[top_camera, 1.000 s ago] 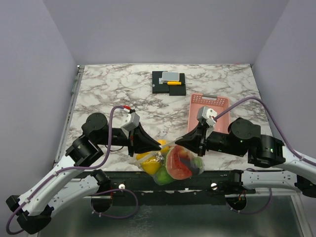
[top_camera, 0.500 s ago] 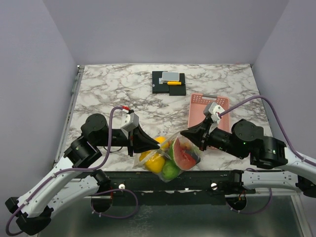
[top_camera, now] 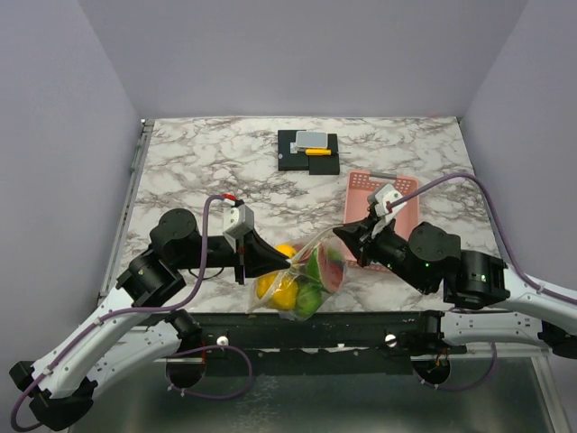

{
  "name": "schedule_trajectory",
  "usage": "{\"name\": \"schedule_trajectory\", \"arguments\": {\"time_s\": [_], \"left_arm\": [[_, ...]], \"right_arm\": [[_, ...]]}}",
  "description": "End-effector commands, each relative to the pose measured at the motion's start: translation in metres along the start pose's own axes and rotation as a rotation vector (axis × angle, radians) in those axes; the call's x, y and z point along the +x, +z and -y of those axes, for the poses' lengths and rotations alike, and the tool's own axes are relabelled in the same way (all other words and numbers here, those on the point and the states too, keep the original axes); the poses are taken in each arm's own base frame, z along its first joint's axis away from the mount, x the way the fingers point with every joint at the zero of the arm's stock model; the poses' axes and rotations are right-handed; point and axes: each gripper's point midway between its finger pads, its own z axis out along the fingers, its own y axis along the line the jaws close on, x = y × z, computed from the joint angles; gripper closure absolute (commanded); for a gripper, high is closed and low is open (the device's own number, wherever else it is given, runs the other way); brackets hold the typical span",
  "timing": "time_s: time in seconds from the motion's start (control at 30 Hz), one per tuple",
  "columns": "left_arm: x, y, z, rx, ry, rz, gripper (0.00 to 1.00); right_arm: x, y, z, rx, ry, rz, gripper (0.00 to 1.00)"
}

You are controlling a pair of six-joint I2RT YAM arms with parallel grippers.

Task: Place the food in the zip-top bag and seal the zipper
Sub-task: Zip the zipper food storage bag.

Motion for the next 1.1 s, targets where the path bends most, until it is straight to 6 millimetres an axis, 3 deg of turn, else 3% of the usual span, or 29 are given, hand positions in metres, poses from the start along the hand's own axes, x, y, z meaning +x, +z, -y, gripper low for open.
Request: {"name": "schedule_trajectory", "arguments": {"time_s": [0.0,0.17,0.33,0.43,0.6,0.77,1.07], "left_arm": [[0.017,-0.009,0.017,0.062,-0.044,-0.051,1.0],[0.016,-0.009,0.016,0.047,-0.048,-0.043,1.0],[0.015,-0.01,0.014,0.035,-0.054,-0.038,1.0],[0.018,-0.01,0.013,0.032,-0.063,-0.045,1.0],[0.026,-0.007,0.011,0.03,-0.094,-0.072,1.0],[0.034,-0.005,0.008,0.034,-0.119,-0.103,1.0],[0.028,-0.004,0.012,0.055,-0.116,-0.108,1.0]], "right_arm": [[-0.02,-0.008,0.063,0.351,0.045,0.104,0.99],[-0.017,-0.005,0.068,0.397,0.059,0.119,0.99],[-0.019,-0.004,0.054,0.302,0.059,0.108,0.98],[-0.019,-0.008,0.042,0.208,0.04,0.075,0.75],[-0.021,-0.015,0.003,-0.033,-0.003,0.0,0.6],[-0.009,-0.018,-0.04,-0.259,-0.025,-0.117,0.47],[0.026,-0.008,-0.091,-0.491,-0.086,-0.317,0.38]]}}
